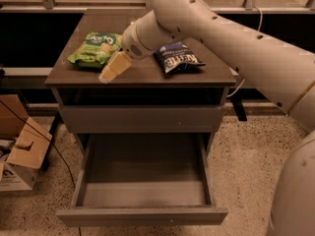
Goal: Place green rice chip bag into middle drawer
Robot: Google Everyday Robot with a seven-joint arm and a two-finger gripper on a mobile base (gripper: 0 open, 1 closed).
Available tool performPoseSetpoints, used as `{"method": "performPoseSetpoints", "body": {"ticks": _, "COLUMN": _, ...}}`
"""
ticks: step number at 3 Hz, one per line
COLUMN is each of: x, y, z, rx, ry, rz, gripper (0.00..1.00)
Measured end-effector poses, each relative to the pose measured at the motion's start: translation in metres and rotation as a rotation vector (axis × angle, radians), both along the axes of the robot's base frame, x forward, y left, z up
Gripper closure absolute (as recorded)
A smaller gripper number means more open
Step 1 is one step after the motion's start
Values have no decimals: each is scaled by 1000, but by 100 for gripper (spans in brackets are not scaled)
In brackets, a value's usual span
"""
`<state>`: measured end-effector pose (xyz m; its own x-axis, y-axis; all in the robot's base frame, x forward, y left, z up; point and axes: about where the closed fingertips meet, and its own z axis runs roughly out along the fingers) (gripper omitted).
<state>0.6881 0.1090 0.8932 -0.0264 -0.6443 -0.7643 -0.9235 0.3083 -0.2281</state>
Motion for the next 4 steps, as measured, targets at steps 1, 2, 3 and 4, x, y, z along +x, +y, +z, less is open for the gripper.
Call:
{"method": "performPoseSetpoints", "body": {"ticks": 1, "x": 25, "y": 18, "z": -9, "rx": 56, "ry": -4, "rz": -25, "gripper": 0}}
{"method": "performPoseSetpoints", "body": {"ticks": 2, "x": 53, "y": 31, "z": -20, "rx": 131, "ry": -3, "rz": -72, "gripper": 0}}
{"method": "performPoseSetpoints", "body": {"ticks": 3, "x": 76, "y": 43, "z": -26, "rx": 194, "ry": 5, "rz": -109, "gripper": 0}}
{"method": "performPoseSetpoints", "body": {"ticks": 4, "x": 91, "y": 55, "z": -30, "rx": 246, "ry": 20, "rz": -131, "gripper": 0}}
